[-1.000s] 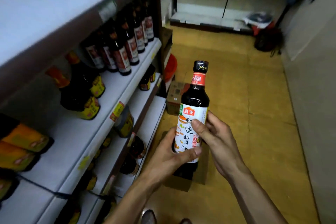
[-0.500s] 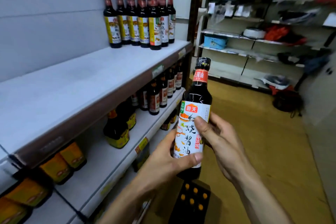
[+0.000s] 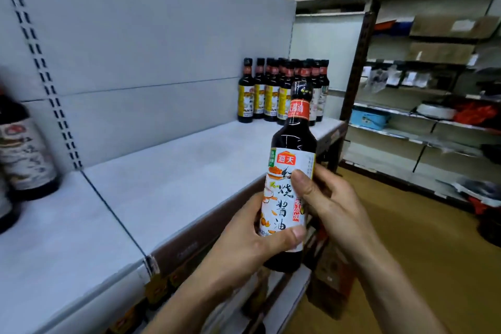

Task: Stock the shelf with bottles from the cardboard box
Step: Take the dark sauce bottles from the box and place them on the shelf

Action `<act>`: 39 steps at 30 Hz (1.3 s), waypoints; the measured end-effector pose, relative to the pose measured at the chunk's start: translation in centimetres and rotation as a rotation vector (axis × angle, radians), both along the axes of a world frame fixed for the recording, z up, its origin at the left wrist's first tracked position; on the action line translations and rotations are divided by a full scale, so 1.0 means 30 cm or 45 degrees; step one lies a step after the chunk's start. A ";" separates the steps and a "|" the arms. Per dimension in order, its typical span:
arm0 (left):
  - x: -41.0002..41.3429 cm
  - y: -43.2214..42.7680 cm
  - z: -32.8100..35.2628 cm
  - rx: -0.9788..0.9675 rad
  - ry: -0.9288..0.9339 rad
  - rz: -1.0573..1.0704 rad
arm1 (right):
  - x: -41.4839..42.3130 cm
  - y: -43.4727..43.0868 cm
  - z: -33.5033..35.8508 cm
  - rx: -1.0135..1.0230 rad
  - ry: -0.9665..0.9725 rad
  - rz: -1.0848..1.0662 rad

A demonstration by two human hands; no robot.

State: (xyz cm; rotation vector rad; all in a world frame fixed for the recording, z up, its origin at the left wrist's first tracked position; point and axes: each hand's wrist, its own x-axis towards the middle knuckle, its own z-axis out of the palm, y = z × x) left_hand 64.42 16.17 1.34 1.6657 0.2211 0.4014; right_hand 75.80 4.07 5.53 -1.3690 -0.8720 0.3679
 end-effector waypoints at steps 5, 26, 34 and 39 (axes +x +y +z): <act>-0.109 0.119 0.047 -0.043 -0.034 0.137 | -0.084 0.163 0.059 0.062 -0.060 0.129; -0.338 0.439 0.158 0.000 -0.068 0.857 | -0.194 0.741 0.165 0.081 -0.143 0.812; -0.347 0.517 0.119 -0.018 -0.068 1.111 | -0.200 0.908 0.138 0.059 -0.120 1.061; -0.368 0.557 0.102 -0.025 -0.067 1.197 | -0.221 0.990 0.113 0.038 -0.107 1.146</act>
